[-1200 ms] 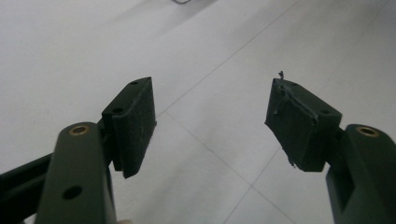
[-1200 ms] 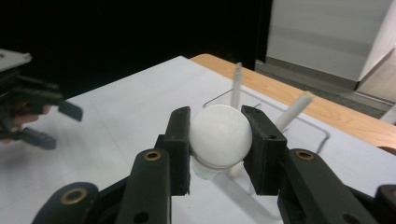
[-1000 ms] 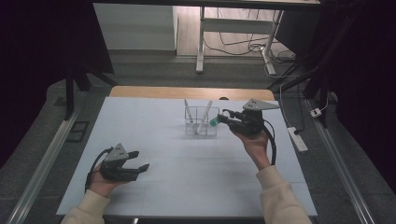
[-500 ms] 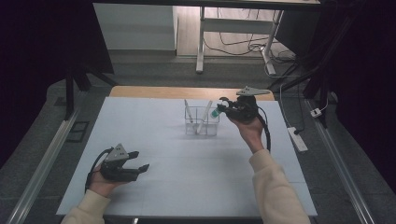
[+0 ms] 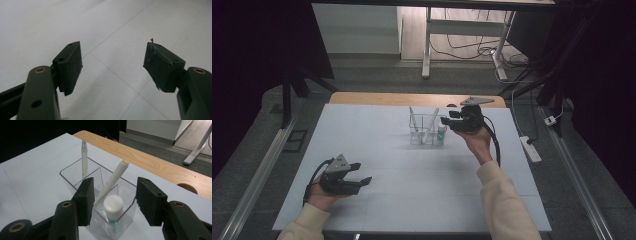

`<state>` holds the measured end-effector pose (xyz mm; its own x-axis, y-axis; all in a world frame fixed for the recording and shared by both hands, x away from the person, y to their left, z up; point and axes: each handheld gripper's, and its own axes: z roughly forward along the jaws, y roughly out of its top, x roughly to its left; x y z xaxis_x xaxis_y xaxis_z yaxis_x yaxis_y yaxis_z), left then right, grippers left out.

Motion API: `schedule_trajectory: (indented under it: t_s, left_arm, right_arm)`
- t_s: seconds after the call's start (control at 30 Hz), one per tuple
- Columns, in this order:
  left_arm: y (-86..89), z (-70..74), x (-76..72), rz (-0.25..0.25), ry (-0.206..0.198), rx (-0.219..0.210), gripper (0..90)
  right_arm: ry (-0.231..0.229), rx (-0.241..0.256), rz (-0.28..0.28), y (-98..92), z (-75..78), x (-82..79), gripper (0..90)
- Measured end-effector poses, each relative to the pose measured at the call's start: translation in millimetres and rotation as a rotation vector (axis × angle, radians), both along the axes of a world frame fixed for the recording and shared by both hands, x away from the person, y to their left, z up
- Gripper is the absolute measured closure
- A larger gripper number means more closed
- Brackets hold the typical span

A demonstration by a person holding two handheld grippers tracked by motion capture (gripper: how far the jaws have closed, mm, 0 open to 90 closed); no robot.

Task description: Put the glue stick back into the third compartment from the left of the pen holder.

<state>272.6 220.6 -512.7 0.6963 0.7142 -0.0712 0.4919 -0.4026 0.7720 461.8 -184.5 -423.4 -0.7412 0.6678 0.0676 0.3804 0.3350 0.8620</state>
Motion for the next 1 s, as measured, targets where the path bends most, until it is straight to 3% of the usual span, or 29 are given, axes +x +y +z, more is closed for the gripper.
schedule_trajectory:
  t_s: [0.23, 0.73, 1.0]
  left_arm:
    - [-0.8, -0.2, 0.1, 0.001, 0.001, 0.002, 30.6]
    - [0.7, -0.9, 3.0, 0.018, 0.004, -0.002, 30.4]
    - [1.5, -1.2, 4.3, 0.018, 0.006, -0.005, 30.2]
  right_arm:
    - [-0.009, 0.017, 0.020, -21.7, -3.3, -27.1, 45.8]
    - [0.009, -0.027, 0.054, -63.0, -31.8, -87.3, 45.0]
    - [0.034, -0.045, 0.041, -87.1, -49.4, -114.9, 45.0]
